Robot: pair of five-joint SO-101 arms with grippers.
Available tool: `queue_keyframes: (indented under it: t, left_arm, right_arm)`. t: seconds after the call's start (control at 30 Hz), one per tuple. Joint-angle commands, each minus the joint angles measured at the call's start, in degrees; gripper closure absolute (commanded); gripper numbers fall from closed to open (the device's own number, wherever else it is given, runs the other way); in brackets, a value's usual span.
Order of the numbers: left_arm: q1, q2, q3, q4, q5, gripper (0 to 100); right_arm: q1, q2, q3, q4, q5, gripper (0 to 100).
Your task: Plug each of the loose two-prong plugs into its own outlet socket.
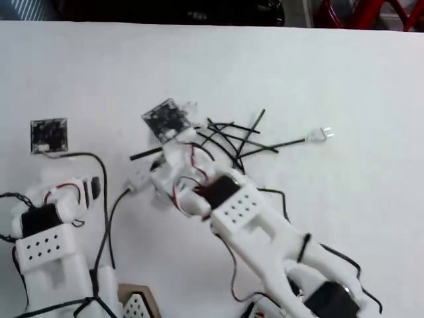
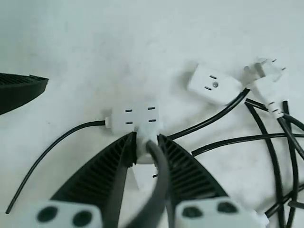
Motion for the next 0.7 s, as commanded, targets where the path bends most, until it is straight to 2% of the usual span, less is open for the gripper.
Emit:
queue_keyframes:
  t: [0.0, 0.17, 0.37, 0.67]
  left_arm:
    - [-3.56, -1.63, 5.19, -8.09, 3.78, 76]
    - [-6.55, -1.63, 8.97, -12.92, 3.87, 76]
    - [-6.37, -1.71, 9.23, -13.19, 3.96, 76]
    - [-6.29, -1.54, 9.41, -14.51, 3.96, 76]
  right_arm:
    - [-0.48, 6.29, -6.95, -0.31, 3.25, 98.1]
    - [-0.57, 14.11, -12.31, -0.31, 5.36, 98.1]
    - [-1.27, 19.74, -15.82, -0.66, 5.36, 98.1]
    - [-1.19, 25.80, -16.18, -7.60, 5.45, 98.1]
